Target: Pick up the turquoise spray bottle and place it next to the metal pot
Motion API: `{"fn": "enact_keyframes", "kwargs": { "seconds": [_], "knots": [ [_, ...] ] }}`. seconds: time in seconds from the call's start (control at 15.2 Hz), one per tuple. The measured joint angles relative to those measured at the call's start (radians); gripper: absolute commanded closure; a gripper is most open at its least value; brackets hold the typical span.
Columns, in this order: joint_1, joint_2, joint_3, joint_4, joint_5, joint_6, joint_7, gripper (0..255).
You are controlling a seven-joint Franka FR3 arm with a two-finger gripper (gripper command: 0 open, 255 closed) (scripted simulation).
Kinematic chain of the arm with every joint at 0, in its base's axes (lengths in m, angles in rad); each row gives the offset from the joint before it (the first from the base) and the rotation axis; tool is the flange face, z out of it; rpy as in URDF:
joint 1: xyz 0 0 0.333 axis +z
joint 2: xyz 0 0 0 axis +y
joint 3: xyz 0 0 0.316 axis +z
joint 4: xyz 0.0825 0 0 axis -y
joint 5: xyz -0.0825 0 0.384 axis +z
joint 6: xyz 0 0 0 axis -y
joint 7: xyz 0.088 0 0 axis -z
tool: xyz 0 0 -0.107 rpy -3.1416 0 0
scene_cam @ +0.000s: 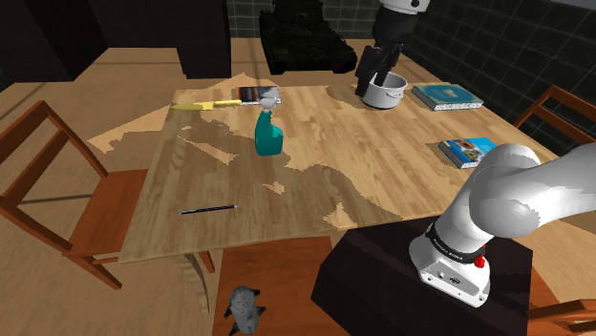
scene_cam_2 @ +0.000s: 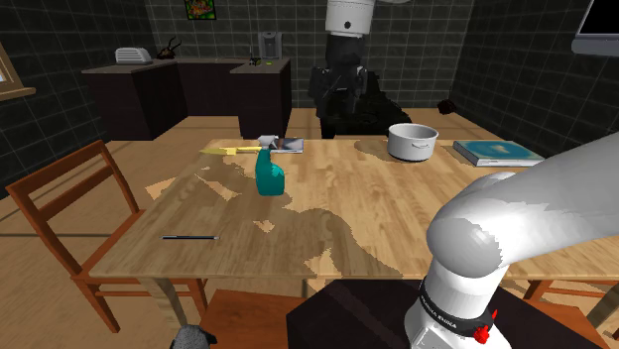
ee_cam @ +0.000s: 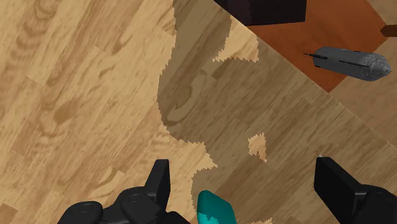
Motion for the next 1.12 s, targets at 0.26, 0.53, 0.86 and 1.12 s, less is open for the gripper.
{"fn": "enact_keyframes", "kwargs": {
  "seconds": [0.26, 0.53, 0.86, 1.12],
  "knots": [
    [0.011, 0.009, -0.038, -0.057, -0.007, 0.089, -0.080, 0],
    [0.037, 0.079, -0.112, -0.113, -0.012, 0.258, -0.238, 0],
    [0.085, 0.197, -0.218, -0.154, 0.014, 0.467, -0.460, 0],
    [0.150, 0.334, -0.302, -0.134, 0.084, 0.615, -0.654, 0]
  ]
}}
